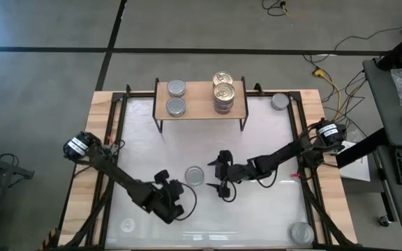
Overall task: Stack canned seafood by type on shelf
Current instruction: Stack the green tuna can on top of the other green tuna can on the shelf
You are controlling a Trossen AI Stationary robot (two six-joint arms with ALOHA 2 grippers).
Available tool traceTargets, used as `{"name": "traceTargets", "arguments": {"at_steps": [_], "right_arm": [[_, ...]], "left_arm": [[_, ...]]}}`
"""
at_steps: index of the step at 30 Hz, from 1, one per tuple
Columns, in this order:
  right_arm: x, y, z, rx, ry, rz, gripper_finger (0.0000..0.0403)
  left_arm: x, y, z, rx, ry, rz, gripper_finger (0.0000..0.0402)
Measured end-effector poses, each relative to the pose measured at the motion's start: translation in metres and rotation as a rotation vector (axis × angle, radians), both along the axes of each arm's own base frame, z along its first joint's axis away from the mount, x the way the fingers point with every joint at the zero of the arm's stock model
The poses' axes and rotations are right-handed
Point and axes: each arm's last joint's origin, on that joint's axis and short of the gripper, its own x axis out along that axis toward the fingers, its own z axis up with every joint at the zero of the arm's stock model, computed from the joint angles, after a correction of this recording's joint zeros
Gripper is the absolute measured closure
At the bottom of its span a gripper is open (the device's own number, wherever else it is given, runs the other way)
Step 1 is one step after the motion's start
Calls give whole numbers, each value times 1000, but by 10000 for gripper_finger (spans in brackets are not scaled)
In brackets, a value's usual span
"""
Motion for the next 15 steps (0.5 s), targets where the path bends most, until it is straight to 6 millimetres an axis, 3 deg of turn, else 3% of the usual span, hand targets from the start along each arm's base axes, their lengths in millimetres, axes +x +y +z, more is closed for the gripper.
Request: {"name": "traceTargets", "arguments": {"at_steps": [6, 11, 15], "right_arm": [[-1, 0, -9, 10, 30, -9, 21], [-2, 0, -10, 32, 35, -24, 21], [-2, 0, -11, 53, 34, -37, 21]], "left_arm": [[7, 23, 15, -105, 135, -155, 351], [7, 27, 15, -126, 219, -275, 268], [7, 29, 15, -78, 209, -268, 190]]}}
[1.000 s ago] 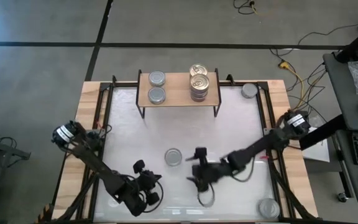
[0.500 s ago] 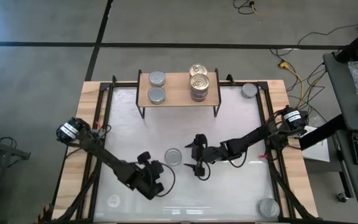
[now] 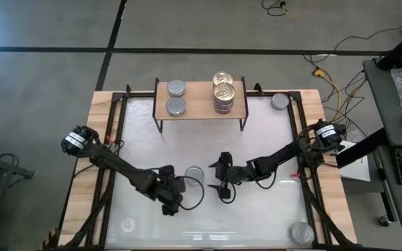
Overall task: Stack canned seafood by type on shelf
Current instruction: Stack the green tuna can on top of the other green tuna can on the shelf
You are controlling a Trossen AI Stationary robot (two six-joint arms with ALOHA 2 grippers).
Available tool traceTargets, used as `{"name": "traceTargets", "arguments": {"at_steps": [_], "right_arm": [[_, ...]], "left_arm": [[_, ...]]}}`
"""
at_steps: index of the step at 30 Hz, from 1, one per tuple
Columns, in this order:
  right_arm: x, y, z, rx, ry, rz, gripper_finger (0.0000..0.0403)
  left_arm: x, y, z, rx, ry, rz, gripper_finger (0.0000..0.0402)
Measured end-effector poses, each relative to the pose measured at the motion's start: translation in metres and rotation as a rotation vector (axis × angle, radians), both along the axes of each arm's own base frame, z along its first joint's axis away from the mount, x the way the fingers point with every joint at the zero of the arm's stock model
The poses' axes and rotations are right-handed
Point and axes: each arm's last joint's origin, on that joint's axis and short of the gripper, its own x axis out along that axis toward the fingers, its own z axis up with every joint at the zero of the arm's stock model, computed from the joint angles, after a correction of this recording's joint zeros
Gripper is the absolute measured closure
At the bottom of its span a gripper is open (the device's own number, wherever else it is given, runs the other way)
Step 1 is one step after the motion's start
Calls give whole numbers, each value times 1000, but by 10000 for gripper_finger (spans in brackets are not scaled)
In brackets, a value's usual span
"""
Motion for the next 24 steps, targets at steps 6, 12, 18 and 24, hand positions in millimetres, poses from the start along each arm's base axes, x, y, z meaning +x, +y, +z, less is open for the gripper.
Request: {"name": "traceTargets", "arguments": {"at_steps": [6, 12, 18, 24], "right_arm": [[0, 0, -1, 0, -2, 1, 21], [1, 1, -6, 9, 18, 23, 21], [1, 1, -6, 8, 17, 28, 21], [2, 1, -6, 6, 27, 27, 21]], "left_arm": [[2, 0, -2, 83, -89, 27, 92], [0, 0, -12, 39, -126, 41, 48], [12, 2, 0, 41, -142, -49, 44], [27, 27, 6, 48, -111, -58, 24]]}}
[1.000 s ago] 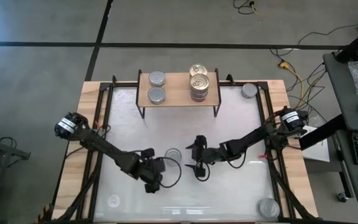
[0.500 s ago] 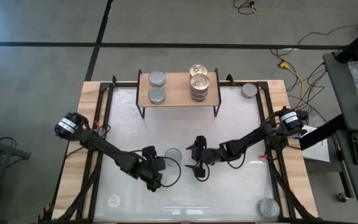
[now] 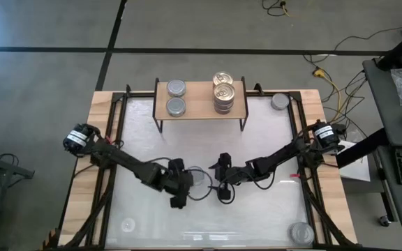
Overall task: Stack canned seafood by type on shelf
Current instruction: Stack the green tuna can on top of the other green tuna can on the shelf
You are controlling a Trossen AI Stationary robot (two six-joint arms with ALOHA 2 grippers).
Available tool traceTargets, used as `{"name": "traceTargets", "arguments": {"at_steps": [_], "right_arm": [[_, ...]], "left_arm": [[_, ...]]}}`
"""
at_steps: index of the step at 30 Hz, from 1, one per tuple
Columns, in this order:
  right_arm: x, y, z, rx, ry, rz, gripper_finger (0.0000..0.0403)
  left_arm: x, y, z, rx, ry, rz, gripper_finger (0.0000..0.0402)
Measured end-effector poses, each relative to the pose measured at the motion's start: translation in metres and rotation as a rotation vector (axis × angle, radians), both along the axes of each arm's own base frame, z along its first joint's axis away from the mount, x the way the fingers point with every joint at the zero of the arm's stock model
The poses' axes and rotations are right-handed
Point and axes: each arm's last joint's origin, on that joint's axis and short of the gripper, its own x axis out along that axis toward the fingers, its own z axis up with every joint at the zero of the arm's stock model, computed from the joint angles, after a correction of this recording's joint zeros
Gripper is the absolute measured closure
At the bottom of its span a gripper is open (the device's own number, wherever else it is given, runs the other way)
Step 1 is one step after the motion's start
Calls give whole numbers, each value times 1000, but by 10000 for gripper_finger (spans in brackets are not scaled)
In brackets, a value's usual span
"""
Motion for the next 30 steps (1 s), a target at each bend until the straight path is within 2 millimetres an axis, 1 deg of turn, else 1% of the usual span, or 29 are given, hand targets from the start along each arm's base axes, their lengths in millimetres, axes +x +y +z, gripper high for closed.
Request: {"name": "traceTargets", "arguments": {"at_steps": [3, 6, 11, 17, 22, 25, 30], "right_arm": [[2, 1, -5, -2, 11, 0, 21], [4, 1, -11, -1, 31, 8, 21], [8, 3, -18, 5, 50, 23, 22], [10, 4, -20, 7, 50, 22, 22], [13, 1, -17, 1, 13, 23, 22], [18, -5, -16, 7, -27, 8, 22], [21, -12, -21, -17, -31, 2, 22]], "left_arm": [[4, 15, 1, 9, 44, 8, 14], [9, 26, 4, 18, 47, 6, 10], [18, 39, 3, -12, 73, -26, 9], [23, 49, 5, 0, 57, -35, 9], [26, 50, 5, -41, 51, -86, 9], [26, 50, 5, -37, 52, -111, 9], [25, 51, 3, -35, 53, -107, 9]]}}
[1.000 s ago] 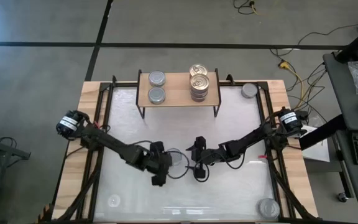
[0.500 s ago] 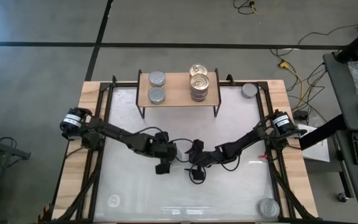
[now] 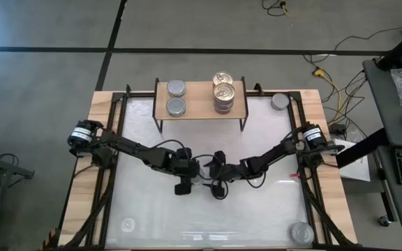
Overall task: Stack canned seafood by type on shelf
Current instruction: Stack the green tuna can on top of the other green tuna can on the shelf
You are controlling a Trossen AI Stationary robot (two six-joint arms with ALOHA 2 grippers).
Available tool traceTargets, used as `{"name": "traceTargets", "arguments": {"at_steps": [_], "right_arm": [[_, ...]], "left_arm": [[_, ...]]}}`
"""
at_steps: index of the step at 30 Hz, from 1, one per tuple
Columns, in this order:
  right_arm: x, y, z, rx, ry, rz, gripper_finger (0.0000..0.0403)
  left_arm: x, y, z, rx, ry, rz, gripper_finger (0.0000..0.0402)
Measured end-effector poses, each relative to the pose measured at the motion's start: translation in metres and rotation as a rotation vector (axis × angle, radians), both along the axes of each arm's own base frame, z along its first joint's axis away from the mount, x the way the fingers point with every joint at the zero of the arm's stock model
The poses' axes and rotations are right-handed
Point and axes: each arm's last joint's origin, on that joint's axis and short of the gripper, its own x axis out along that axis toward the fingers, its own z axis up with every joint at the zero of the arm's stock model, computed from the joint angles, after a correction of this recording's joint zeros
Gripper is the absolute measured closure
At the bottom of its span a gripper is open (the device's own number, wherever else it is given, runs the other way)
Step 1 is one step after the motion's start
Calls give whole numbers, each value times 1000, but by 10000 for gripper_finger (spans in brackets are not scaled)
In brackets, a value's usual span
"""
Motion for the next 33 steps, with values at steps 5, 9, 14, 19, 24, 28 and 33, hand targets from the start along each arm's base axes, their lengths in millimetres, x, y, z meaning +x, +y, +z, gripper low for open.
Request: {"name": "traceTargets", "arguments": {"at_steps": [5, 9, 14, 19, 24, 28, 33], "right_arm": [[6, -3, -4, -19, 3, 3, 22], [19, 0, -8, -48, -6, 21, 22], [32, 3, -8, -64, 17, 30, 22], [38, 5, -6, -73, 26, 35, 22], [38, 4, -6, -73, 26, 34, 22], [38, 3, -6, -71, 33, 31, 22], [38, 3, -7, -68, 35, 30, 22]], "left_arm": [[1, 4, -2, 18, -12, 21, 9], [1, 4, -2, -8, -18, 15, 9], [1, 2, -2, -44, -10, -4, 9], [0, 3, -3, -35, 3, -3, 9], [-3, 5, -6, -32, 21, 7, 9], [-3, 5, -7, -36, 24, 1, 9], [-2, 6, -11, -39, 34, 1, 9]]}}
